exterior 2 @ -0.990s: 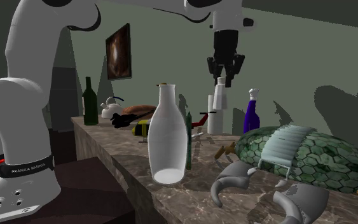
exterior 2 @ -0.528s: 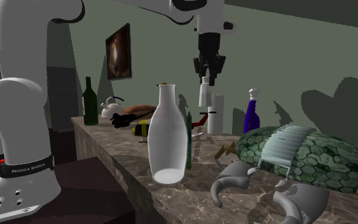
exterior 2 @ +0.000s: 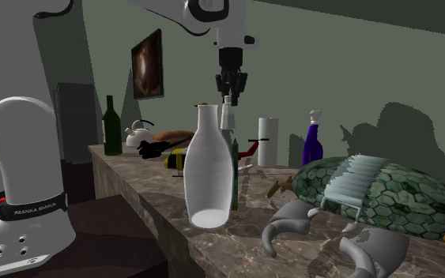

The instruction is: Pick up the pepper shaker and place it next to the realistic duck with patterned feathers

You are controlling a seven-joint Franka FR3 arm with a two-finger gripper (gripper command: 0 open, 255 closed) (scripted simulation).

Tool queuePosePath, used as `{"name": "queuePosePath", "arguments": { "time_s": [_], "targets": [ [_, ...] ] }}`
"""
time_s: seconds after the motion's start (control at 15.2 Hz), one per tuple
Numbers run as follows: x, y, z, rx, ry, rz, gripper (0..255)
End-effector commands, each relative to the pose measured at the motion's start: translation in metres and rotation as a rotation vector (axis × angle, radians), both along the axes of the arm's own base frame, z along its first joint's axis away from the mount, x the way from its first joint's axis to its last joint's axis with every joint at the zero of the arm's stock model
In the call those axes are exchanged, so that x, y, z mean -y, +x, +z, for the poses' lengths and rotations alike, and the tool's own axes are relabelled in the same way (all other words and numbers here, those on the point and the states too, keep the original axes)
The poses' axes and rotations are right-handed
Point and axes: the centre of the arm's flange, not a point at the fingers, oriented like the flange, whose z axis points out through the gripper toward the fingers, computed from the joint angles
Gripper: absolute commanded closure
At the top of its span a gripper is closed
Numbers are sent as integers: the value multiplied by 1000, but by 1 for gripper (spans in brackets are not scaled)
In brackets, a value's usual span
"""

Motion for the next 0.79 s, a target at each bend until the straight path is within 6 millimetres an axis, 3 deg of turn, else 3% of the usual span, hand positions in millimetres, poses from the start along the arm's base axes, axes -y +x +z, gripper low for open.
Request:
{"name": "queuePosePath", "arguments": {
  "time_s": [0.0,0.73],
  "targets": [
    [-26,-7,-3,0,-1,-2,255],
    [-168,-38,-2,0,-1,-2,255]
  ]
}}
